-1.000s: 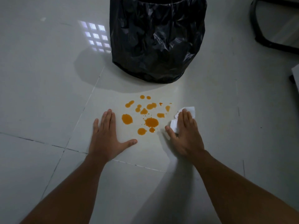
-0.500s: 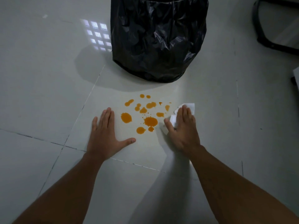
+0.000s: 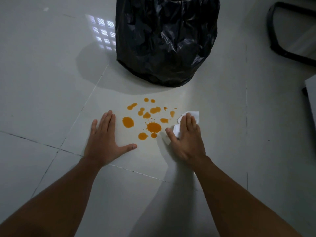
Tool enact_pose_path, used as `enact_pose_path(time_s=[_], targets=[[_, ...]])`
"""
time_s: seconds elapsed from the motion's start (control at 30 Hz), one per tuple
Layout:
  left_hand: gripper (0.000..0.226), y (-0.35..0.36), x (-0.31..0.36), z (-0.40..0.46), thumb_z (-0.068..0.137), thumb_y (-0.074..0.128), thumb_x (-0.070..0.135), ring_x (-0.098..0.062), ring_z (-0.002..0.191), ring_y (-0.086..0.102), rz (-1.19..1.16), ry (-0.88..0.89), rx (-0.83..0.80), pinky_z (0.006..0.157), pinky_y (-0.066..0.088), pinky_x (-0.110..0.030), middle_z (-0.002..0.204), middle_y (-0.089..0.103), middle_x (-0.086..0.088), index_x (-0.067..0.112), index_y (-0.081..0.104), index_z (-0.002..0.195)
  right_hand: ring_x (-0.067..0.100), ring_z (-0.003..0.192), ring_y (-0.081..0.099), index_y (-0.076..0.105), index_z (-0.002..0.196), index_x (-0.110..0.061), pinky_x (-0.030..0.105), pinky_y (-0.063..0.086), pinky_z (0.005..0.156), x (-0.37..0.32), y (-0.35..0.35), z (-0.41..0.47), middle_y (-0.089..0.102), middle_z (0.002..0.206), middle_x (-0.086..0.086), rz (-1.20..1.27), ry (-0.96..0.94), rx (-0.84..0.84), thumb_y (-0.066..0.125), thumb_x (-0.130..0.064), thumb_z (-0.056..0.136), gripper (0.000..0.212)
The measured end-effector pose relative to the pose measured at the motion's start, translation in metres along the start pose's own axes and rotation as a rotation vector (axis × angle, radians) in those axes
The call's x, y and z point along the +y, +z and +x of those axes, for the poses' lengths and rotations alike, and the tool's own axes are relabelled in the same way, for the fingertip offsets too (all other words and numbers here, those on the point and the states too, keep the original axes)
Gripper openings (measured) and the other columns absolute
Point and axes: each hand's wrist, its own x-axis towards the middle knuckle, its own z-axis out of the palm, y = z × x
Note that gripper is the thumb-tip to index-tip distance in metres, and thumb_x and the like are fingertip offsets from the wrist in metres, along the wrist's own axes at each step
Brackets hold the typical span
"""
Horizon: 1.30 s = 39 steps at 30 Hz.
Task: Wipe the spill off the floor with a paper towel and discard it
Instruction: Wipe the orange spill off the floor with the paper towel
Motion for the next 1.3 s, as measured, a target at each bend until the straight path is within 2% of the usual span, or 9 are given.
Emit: enact_pose_path(time_s=[0.13,0.23,0.33,0.4,0.53,0.7,0.87,1.1,1.3], targets=[[0.137,0.000,0.000,0.000,0.063,0.031,0.102,-0.024,0.156,0.010,-0.006,-0.001,0.003,0.126,0.011,-0.052,0.168,0.015,-0.013,0.003,0.017,0.157,0.018,0.154,-0.012,0.001,0.160,-0.012,0.038,-0.007,0.124,-0.017,0.005,0.020,-0.008,0.169,0.005,0.032,0.053,0.013,0.017,-0.080,0.090,0.100],[0.137,0.000,0.001,0.000,0.063,0.032,0.101,-0.025,0.156,0.012,-0.008,0.003,0.007,0.125,0.011,-0.052,0.168,0.017,-0.013,0.003,0.019,0.156,0.017,0.154,-0.011,0.003,0.160,-0.012,0.040,-0.001,0.126,-0.017,0.006,0.002,-0.007,0.169,0.004,0.014,-0.051,-0.021,0.017,-0.080,0.090,0.099],[0.138,-0.001,0.001,0.000,0.062,0.030,0.102,-0.023,0.156,0.011,-0.014,-0.010,0.004,0.126,0.011,-0.052,0.168,0.016,-0.012,0.003,0.017,0.157,0.014,0.155,-0.006,0.008,0.161,-0.014,0.036,0.001,0.125,-0.007,0.008,-0.021,-0.001,0.169,0.000,-0.063,-0.132,-0.007,0.021,-0.078,0.092,0.095],[0.138,-0.001,0.001,0.000,0.061,0.029,0.103,-0.023,0.156,0.010,-0.022,-0.011,-0.003,0.126,0.010,-0.051,0.168,0.015,-0.012,0.004,0.017,0.157,0.014,0.155,-0.004,0.008,0.161,-0.015,0.032,-0.002,0.124,-0.003,0.005,-0.016,0.001,0.169,0.000,-0.085,-0.087,0.011,0.020,-0.079,0.091,0.096],[0.139,-0.001,0.002,0.000,0.061,0.029,0.103,-0.023,0.157,0.009,-0.029,-0.010,0.001,0.126,0.008,-0.051,0.169,0.014,-0.011,0.004,0.015,0.158,0.017,0.154,-0.013,-0.002,0.160,-0.011,0.035,-0.008,0.124,-0.012,-0.001,0.018,-0.011,0.169,0.005,-0.015,0.023,-0.027,0.014,-0.084,0.087,0.104],[0.138,-0.001,0.001,0.000,0.062,0.032,0.102,-0.023,0.156,0.010,-0.032,0.001,0.004,0.126,0.009,-0.051,0.169,0.015,-0.011,0.004,0.017,0.158,0.014,0.154,-0.010,0.003,0.161,-0.015,0.034,-0.008,0.123,-0.004,-0.007,0.034,-0.006,0.169,0.000,0.000,-0.115,-0.035,0.022,-0.079,0.091,0.097],[0.138,-0.003,0.002,0.000,0.062,0.031,0.102,-0.024,0.156,0.011,-0.031,0.002,0.006,0.126,0.009,-0.051,0.168,0.015,-0.012,0.003,0.015,0.158,0.010,0.155,0.002,0.015,0.160,-0.019,0.039,0.009,0.126,0.018,-0.009,0.010,0.006,0.169,-0.006,-0.054,-0.200,-0.034,0.018,-0.081,0.088,0.094],[0.138,0.001,0.000,0.000,0.062,0.032,0.102,-0.025,0.156,0.012,-0.029,0.004,0.021,0.126,0.011,-0.052,0.168,0.016,-0.012,0.003,0.017,0.157,0.013,0.155,-0.007,0.004,0.161,-0.016,0.030,-0.010,0.120,-0.005,-0.005,0.043,-0.003,0.169,-0.002,-0.010,-0.132,-0.039,0.022,-0.082,0.087,0.101],[0.138,-0.002,0.000,0.000,0.061,0.030,0.103,-0.024,0.156,0.014,-0.043,0.000,0.016,0.125,0.011,-0.051,0.168,0.018,-0.012,0.003,0.021,0.156,0.002,0.152,-0.012,0.007,0.161,-0.021,0.030,-0.003,0.124,0.004,-0.009,0.006,-0.005,0.168,-0.010,-0.034,-0.337,-0.113,0.029,-0.075,0.093,0.089]])
